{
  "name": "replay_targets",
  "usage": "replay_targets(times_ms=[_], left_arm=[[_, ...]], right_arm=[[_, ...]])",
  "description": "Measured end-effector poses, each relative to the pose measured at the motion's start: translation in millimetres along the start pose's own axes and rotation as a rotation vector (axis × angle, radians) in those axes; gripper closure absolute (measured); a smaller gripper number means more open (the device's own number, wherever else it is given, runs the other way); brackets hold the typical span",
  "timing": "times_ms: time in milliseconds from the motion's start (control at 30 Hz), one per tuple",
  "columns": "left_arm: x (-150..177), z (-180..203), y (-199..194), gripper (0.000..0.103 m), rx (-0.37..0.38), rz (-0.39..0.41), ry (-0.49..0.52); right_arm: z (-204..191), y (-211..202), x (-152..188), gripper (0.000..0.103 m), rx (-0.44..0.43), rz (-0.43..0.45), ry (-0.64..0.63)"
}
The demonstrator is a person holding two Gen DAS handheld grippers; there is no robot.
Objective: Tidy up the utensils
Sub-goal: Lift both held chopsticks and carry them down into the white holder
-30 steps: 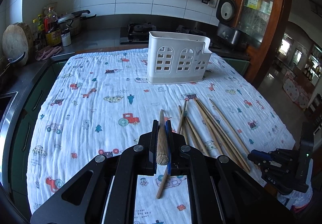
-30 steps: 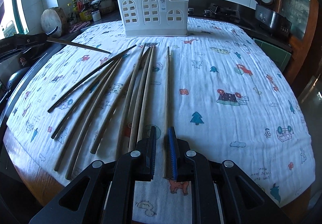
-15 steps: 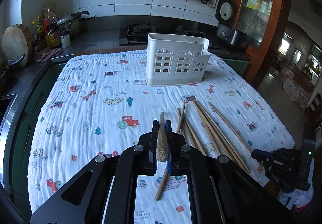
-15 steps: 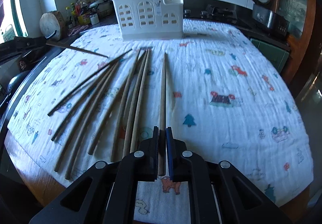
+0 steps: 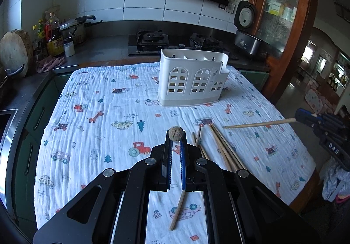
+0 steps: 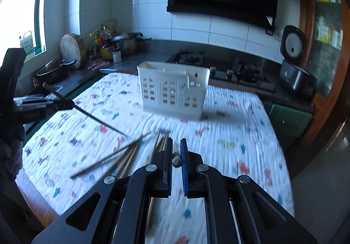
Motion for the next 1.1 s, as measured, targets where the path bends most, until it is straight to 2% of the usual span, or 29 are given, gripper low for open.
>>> replay_targets(times_ms=[367, 800, 933, 1100], left_arm=[[-53.9, 5.9, -6.8, 0.098, 0.013, 0.036, 0.043], [-165.8, 23.0, -42.3, 0.098, 0.053, 0.206, 0.07], [-190.3, 28.1, -28.0, 0.098, 0.027, 0.221, 0.074], [-204.2, 22.8, 6.7, 0.098, 0.051, 0.175, 0.037]], right_arm=[[28.6, 10.9, -92.9, 0.096, -0.066, -0.009, 0.003], [52.6, 12.4, -199.1, 0.096, -0.004, 0.068, -0.003], [56.1, 22.1, -224.2, 0.096, 0.014, 0.105, 0.0], [60.7, 52.3, -233.7, 0.096, 0.013, 0.101, 0.014]])
Point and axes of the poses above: each gripper's, at about its wrist camera, not at the fingertips, and y roughly the way its jaws point, z to its right, x to its underside, the point moved 1 cm from there along y, roughly the way its jaws point, and after that the axes turned 3 degrees about -z, right-handed, at the moved point
